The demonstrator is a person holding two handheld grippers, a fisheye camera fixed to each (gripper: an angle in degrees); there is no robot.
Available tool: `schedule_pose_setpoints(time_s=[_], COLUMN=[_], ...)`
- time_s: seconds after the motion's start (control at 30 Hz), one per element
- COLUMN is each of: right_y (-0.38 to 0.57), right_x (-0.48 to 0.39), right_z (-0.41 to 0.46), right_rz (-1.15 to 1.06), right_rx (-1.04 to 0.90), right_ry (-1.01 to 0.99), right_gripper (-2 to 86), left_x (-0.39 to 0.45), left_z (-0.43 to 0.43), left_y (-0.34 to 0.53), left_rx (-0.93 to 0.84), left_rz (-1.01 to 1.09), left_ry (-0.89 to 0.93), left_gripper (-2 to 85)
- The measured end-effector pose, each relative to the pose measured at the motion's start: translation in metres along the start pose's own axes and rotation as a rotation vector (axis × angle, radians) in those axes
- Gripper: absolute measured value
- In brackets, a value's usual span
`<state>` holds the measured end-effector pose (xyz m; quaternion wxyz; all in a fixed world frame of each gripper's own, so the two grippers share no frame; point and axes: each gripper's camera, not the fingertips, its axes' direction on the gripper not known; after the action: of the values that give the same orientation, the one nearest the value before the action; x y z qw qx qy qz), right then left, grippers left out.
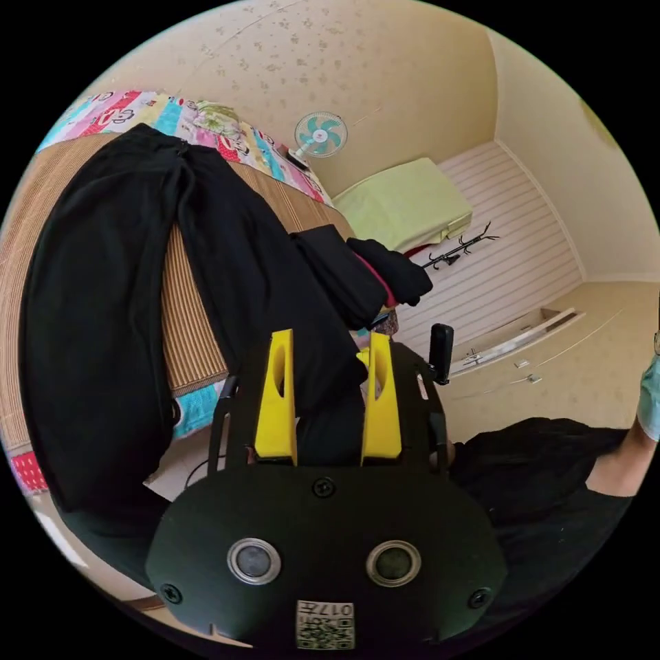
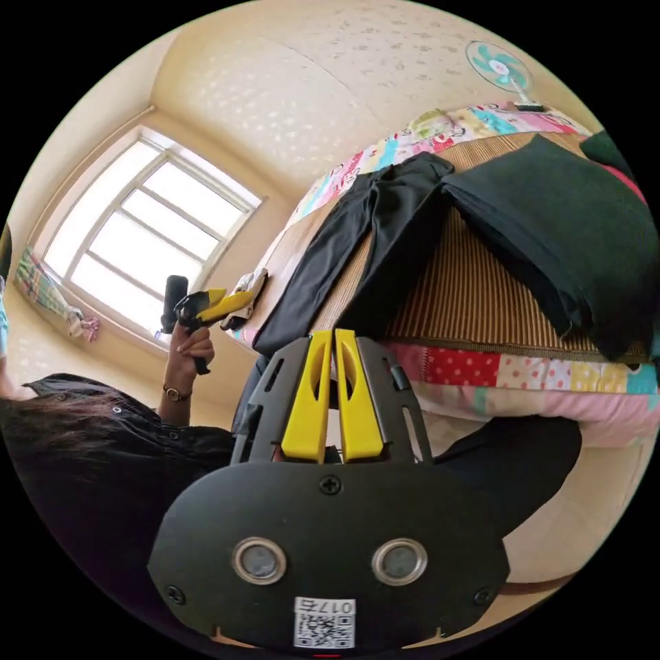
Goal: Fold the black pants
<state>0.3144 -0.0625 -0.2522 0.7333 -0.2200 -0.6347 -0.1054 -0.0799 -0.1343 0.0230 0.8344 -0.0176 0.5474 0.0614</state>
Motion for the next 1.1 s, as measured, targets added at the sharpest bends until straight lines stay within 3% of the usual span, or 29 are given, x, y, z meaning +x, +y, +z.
schedule_pose_setpoints(time_s=[0.1, 0.17, 0.23, 0.33, 0.47, 0.6, 0.67, 0.77, 0.83, 0.9, 0.97, 1.03, 1.1], right_y=[-0.017, -0.025, -0.033, -0.059, -0.172, -0.301, -0.339, -0.370, -0.384, -0.405, -0.415, -0.420, -0.421], right_x=[-0.040, -0.047, -0.048, -0.028, 0.045, 0.117, 0.144, 0.169, 0.145, 0.054, -0.032, -0.108, -0.171], right_z=[0.036, 0.064, 0.085, 0.087, 0.066, 0.128, 0.172, 0.233, 0.249, 0.269, 0.299, 0.333, 0.376], right_rz=[-0.149, -0.163, -0.214, -0.269, -0.044, 0.146, 0.246, 0.404, 0.429, 0.250, 0.043, -0.110, -0.231], right_rx=[-0.054, -0.128, -0.257, -0.417, -0.229, -0.164, -0.197, -0.308, -0.237, -0.041, 0.034, 0.057, 0.033], right_ry=[-0.082, -0.177, -0.167, -0.128, 0.088, 0.233, 0.312, 0.615, 0.724, 0.750, 0.738, 0.669, 0.477], right_gripper=[1.2, 1.5, 1.9, 3.5, 11.3, 16.2, 15.4, 6.4, 3.5, 2.7, 2.7, 2.9, 4.0], left_x=[0.006, -0.014, -0.027, -0.037, -0.036, -0.023, -0.019, -0.028, -0.041, -0.060, -0.082, -0.093, -0.101], left_z=[0.038, 0.083, 0.083, 0.057, 0.025, 0.011, 0.000, -0.031, -0.065, -0.107, -0.168, -0.218, -0.263], left_y=[-0.037, -0.050, -0.040, -0.023, -0.013, -0.018, -0.021, -0.022, -0.019, -0.011, 0.009, 0.032, 0.057], left_rx=[-0.083, -0.287, -0.271, -0.184, -0.091, -0.069, -0.048, 0.001, 0.071, 0.155, 0.243, 0.307, 0.355], left_rz=[0.029, -0.028, -0.075, -0.102, -0.146, -0.123, -0.108, -0.106, -0.123, -0.169, -0.222, -0.250, -0.273], left_ry=[-0.036, 0.027, 0.018, 0.023, 0.072, 0.041, 0.028, 0.021, 0.052, 0.107, 0.159, 0.105, 0.001], left_gripper=[14.4, 9.2, 1.1, -0.1, -0.4, -0.4, -0.5, -0.7, -0.7, -0.6, -0.3, 0.0, 0.5])
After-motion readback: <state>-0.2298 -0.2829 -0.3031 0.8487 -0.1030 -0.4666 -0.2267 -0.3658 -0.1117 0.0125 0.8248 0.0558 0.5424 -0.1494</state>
